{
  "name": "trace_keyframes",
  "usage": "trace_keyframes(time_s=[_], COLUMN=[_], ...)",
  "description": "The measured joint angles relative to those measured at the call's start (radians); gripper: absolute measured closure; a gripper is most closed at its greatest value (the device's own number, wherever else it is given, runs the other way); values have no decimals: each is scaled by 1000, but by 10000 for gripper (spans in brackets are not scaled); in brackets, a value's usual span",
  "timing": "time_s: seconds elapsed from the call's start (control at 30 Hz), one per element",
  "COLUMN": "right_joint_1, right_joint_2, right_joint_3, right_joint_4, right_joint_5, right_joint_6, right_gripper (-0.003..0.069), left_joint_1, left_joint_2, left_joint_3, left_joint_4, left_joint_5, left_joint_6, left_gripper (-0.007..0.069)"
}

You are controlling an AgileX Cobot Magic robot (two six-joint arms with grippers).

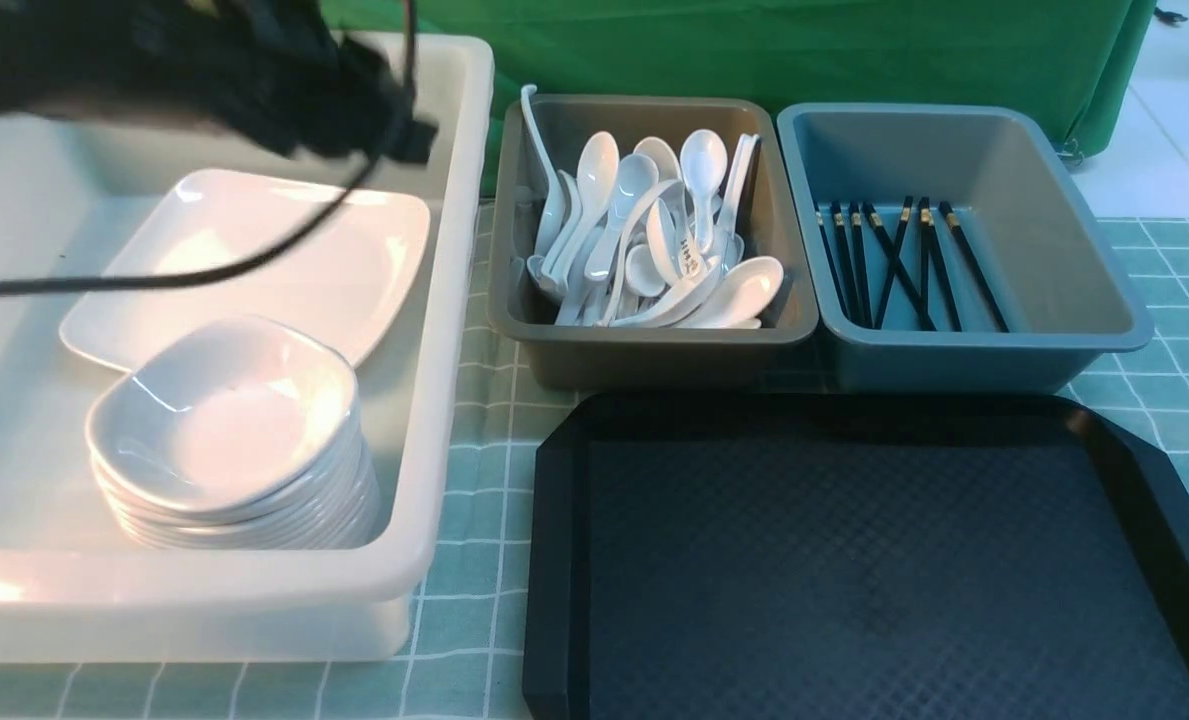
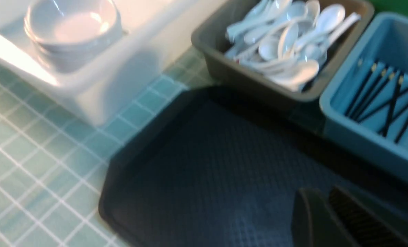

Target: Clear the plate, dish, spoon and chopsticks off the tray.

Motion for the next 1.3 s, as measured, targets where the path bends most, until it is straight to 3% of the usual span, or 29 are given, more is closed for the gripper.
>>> trace_keyframes(time_s=[0.17,0.37,0.67,1.07,1.13,1.27,1.3], right_joint_1=[0,0,0,-5,-34,-228,-238], right_joint_2=[0,0,0,0,-6,-94,-102], right_joint_3=[0,0,0,0,0,22,26], right_joint_4=[0,0,0,2,11,44,47], right_joint_5=[57,46,39,20,19,15,13], right_joint_6=[0,2,3,3,3,-35,-42], right_gripper=[592,638,638,620,613,631,635], left_joint_1=[-144,-189,-189,-190,-190,-190,-190], left_joint_2=[-432,-705,-790,-792,-792,-792,-792], left_joint_3=[320,677,864,1036,1059,1119,1124], left_joint_4=[-138,-211,-129,-57,-57,-56,-56], left_joint_5=[-198,-401,-526,-513,-512,-505,-505], left_joint_6=[18,19,25,26,26,26,26], left_gripper=[618,616,616,615,615,615,615])
